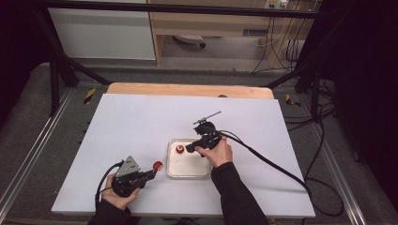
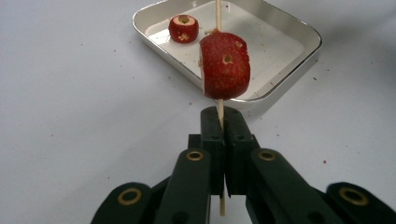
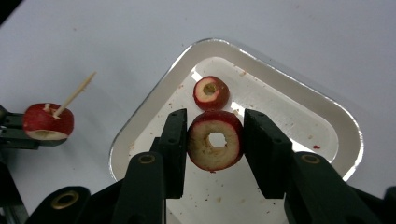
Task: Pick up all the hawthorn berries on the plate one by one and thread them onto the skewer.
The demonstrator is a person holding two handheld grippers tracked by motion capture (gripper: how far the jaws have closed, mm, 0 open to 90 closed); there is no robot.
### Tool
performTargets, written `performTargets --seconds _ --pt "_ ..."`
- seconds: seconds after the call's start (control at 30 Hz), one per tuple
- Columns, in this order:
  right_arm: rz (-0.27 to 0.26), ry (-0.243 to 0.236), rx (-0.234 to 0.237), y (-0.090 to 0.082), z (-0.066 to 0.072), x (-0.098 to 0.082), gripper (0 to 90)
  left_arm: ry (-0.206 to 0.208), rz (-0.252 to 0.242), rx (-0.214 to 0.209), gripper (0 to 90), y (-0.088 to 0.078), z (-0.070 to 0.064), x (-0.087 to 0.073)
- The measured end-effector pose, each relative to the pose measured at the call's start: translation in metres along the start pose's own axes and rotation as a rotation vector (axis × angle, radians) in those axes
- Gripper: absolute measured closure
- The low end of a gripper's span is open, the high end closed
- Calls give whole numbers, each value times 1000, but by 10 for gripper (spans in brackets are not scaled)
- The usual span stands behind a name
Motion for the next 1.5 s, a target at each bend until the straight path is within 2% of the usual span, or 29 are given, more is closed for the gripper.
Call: performTargets --seconds 0.2,0.4,0.57,0.63,0.73,0.9,1.17,1.5 --pt "-171 24 50 -25 -6 -7 616 -5 -6 6 879 2 -5 2" --pt "-383 77 108 -45 -14 -19 616 -27 -24 12 879 5 -14 5" --pt "-535 128 139 -53 -21 -29 616 -39 -38 24 878 9 -24 12" --pt "-585 140 146 -54 -24 -32 616 -43 -53 3 879 12 -28 16" --pt "-646 145 145 -55 -27 -36 616 -59 -48 1 878 14 -36 21" --pt "-726 108 121 -55 -29 -41 616 -72 -31 -10 878 23 -47 31" --pt "-823 78 94 -61 -29 -43 617 -85 -13 -38 878 44 -66 46" --pt "-853 67 98 -63 -28 -42 617 -119 -14 -41 878 54 -72 53"
Point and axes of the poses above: each handheld gripper's, and its own axes: y roughly forward along the jaws, x roughly out of its top, z roughly to its left, the point moved 3 cm from there along y, roughly forward along the jaws, and after that the axes turned 10 degrees about -z, right-handed, at the moved point
